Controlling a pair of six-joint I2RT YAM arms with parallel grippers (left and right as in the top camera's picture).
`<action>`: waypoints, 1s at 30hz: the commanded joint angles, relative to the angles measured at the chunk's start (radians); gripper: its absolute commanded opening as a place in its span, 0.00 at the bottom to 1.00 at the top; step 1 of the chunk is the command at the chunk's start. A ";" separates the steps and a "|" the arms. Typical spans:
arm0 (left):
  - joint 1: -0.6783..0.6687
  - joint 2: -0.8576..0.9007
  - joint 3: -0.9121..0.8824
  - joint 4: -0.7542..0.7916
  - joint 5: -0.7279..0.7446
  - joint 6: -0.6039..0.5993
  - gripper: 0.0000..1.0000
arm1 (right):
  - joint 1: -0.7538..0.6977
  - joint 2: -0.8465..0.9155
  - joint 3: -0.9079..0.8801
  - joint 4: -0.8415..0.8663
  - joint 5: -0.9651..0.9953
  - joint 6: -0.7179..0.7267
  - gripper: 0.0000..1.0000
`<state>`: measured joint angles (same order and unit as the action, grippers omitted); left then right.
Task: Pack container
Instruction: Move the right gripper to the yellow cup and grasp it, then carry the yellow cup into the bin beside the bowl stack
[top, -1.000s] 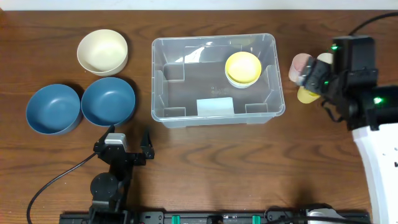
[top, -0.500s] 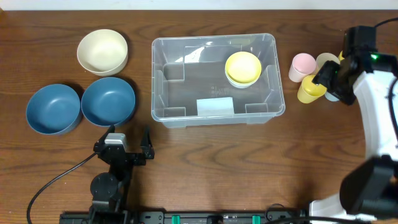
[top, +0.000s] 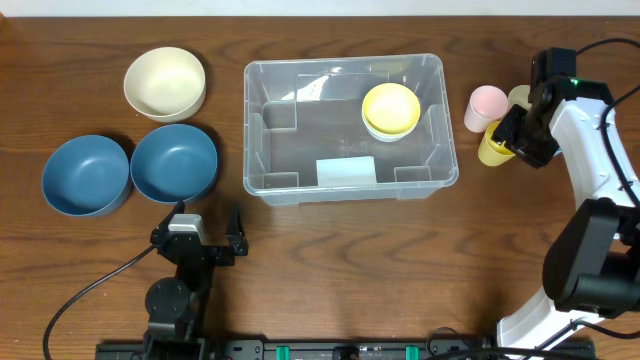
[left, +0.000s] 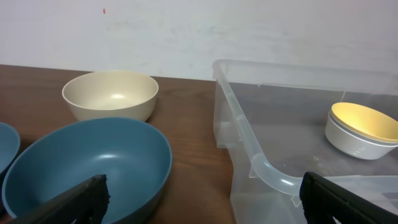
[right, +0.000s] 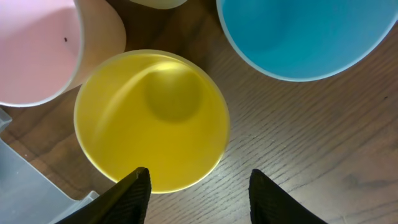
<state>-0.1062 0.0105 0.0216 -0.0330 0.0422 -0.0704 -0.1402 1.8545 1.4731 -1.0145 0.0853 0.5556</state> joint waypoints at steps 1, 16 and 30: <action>0.005 -0.005 -0.018 -0.038 -0.020 0.013 0.98 | -0.010 0.013 -0.028 0.016 0.031 0.021 0.53; 0.005 -0.005 -0.018 -0.038 -0.020 0.013 0.98 | -0.026 0.014 -0.174 0.155 0.038 0.035 0.01; 0.005 -0.005 -0.018 -0.038 -0.020 0.013 0.98 | -0.023 -0.149 -0.172 0.070 -0.085 0.000 0.01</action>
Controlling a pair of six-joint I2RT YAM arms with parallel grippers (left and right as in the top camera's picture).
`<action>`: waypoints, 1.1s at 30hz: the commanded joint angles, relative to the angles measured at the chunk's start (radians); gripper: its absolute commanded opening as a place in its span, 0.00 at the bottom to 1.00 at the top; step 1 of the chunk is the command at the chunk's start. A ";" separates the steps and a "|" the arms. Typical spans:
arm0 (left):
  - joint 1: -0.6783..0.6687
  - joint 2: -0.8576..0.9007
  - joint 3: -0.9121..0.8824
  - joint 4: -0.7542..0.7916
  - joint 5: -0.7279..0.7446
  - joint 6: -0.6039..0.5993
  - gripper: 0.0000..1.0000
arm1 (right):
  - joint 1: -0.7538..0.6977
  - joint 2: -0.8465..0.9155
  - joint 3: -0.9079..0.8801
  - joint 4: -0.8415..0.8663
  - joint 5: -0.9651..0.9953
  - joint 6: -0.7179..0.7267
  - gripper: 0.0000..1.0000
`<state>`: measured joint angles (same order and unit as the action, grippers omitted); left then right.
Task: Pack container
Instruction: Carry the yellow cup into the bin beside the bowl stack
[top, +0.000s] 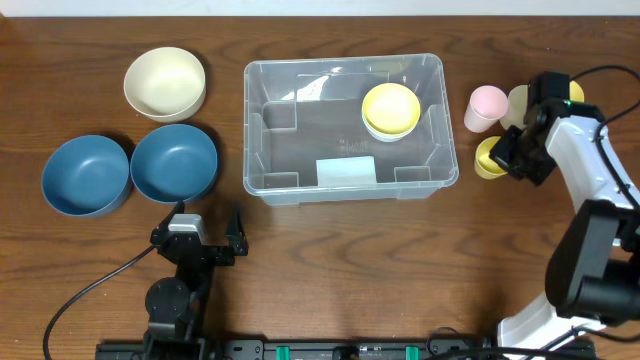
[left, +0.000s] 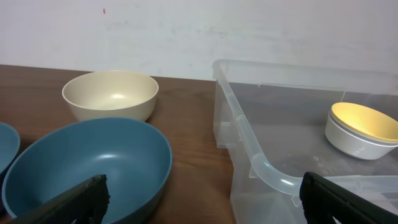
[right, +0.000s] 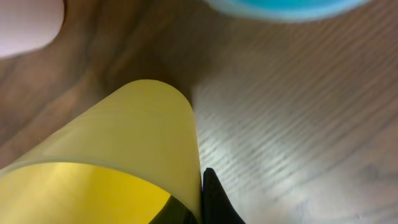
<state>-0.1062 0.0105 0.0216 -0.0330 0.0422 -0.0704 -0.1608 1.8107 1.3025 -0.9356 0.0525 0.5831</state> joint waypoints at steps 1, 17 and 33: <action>0.005 -0.005 -0.018 -0.038 -0.020 0.013 0.98 | 0.000 -0.150 -0.002 -0.016 -0.071 -0.038 0.01; 0.005 -0.005 -0.018 -0.038 -0.020 0.013 0.98 | 0.202 -0.611 -0.003 -0.021 -0.165 -0.061 0.01; 0.005 -0.005 -0.018 -0.038 -0.020 0.013 0.98 | 0.473 -0.290 -0.060 0.142 -0.154 0.016 0.01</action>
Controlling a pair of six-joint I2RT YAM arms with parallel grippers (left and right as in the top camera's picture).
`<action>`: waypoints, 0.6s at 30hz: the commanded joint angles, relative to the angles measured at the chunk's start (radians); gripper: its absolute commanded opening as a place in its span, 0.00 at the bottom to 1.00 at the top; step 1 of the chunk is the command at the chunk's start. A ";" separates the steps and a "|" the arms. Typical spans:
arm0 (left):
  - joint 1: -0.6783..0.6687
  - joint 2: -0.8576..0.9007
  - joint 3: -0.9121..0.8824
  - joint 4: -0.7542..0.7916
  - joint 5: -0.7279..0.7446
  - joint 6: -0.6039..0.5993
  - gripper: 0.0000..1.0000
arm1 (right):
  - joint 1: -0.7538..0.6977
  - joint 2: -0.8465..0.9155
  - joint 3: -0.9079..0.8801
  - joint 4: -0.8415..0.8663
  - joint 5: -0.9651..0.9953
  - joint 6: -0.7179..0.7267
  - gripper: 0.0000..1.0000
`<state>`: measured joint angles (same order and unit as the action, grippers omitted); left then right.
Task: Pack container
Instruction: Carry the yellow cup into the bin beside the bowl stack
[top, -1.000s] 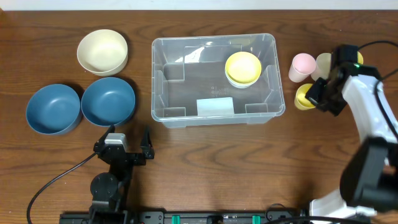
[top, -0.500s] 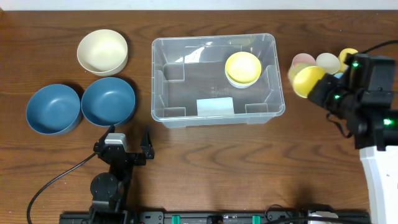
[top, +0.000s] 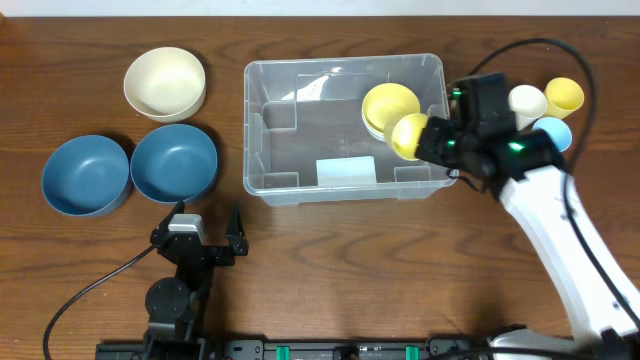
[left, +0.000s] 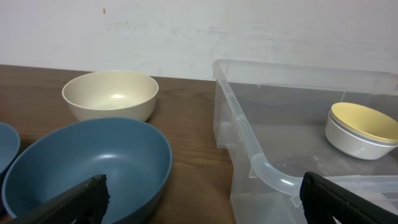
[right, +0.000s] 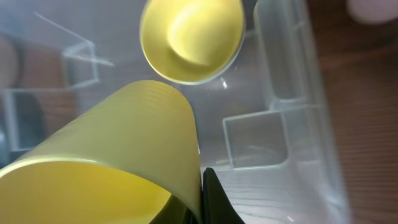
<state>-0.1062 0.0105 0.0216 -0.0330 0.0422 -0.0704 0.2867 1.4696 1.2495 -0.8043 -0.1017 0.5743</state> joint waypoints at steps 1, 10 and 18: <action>0.005 -0.005 -0.018 -0.038 -0.020 0.013 0.98 | 0.030 0.072 -0.007 0.016 0.000 0.024 0.01; 0.005 -0.005 -0.018 -0.038 -0.020 0.013 0.98 | 0.036 0.243 -0.007 0.055 0.006 0.024 0.01; 0.005 -0.005 -0.018 -0.038 -0.020 0.013 0.98 | 0.036 0.309 -0.007 0.077 0.034 0.023 0.01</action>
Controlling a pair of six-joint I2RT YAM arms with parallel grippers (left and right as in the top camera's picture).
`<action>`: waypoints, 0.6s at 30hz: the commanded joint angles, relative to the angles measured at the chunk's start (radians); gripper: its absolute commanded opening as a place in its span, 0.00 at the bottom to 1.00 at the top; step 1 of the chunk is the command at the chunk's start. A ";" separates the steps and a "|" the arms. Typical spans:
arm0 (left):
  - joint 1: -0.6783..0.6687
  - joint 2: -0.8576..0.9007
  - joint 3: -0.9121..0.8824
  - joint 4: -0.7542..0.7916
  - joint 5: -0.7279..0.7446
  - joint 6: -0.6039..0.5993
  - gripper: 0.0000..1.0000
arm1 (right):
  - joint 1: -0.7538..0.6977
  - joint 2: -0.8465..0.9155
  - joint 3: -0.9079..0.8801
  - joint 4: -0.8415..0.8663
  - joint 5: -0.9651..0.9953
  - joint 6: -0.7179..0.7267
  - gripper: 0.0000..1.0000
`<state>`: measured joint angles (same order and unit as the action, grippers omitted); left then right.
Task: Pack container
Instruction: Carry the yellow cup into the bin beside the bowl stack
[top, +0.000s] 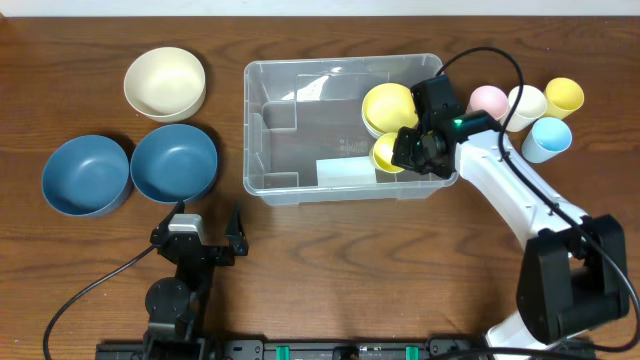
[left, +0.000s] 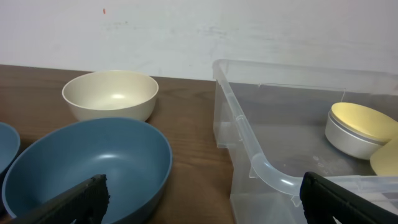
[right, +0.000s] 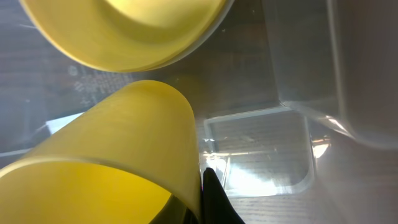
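Observation:
The clear plastic container (top: 260, 150) stands mid-table with a yellow bowl (top: 388, 104) in its back right corner. My right gripper (top: 405, 152) is shut on the wall of a yellow cup (top: 387, 152), held low inside the container just in front of that bowl; the cup (right: 118, 155) fills the right wrist view, one black finger (right: 211, 199) against its wall. My left gripper (top: 208, 240) rests open near the table's front edge, left of the container, its fingertips (left: 81, 196) flanking a blue bowl (left: 87, 165).
Pink (top: 487, 99), cream (top: 526, 100), yellow (top: 564, 94) and light blue (top: 549, 134) cups stand right of the container. Two blue bowls (top: 85, 175) and a cream bowl (top: 164, 82) sit on the left. A pale label lies on the container floor (top: 345, 170).
My right gripper has moved left and lower with the yellow cup, from over the container's right rim to inside it, in front of the yellow bowl. The left arm has not moved.
My right gripper was open over a yellow cup standing right of the container. A second later it was shut on that cup's wall at the table. Then it held the cup at the container's right edge, and now inside the container.

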<state>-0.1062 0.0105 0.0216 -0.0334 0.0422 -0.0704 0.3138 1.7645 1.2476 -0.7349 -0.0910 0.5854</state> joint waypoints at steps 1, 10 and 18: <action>0.005 -0.005 -0.018 -0.037 -0.020 0.013 0.98 | 0.009 0.015 -0.005 0.007 0.024 0.012 0.01; 0.005 -0.005 -0.018 -0.037 -0.020 0.013 0.98 | 0.009 0.018 -0.005 0.006 0.022 0.012 0.36; 0.005 -0.005 -0.018 -0.037 -0.020 0.013 0.98 | 0.009 0.018 -0.005 0.001 0.000 -0.007 0.35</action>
<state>-0.1062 0.0105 0.0216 -0.0334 0.0422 -0.0704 0.3138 1.7748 1.2476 -0.7322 -0.0803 0.5915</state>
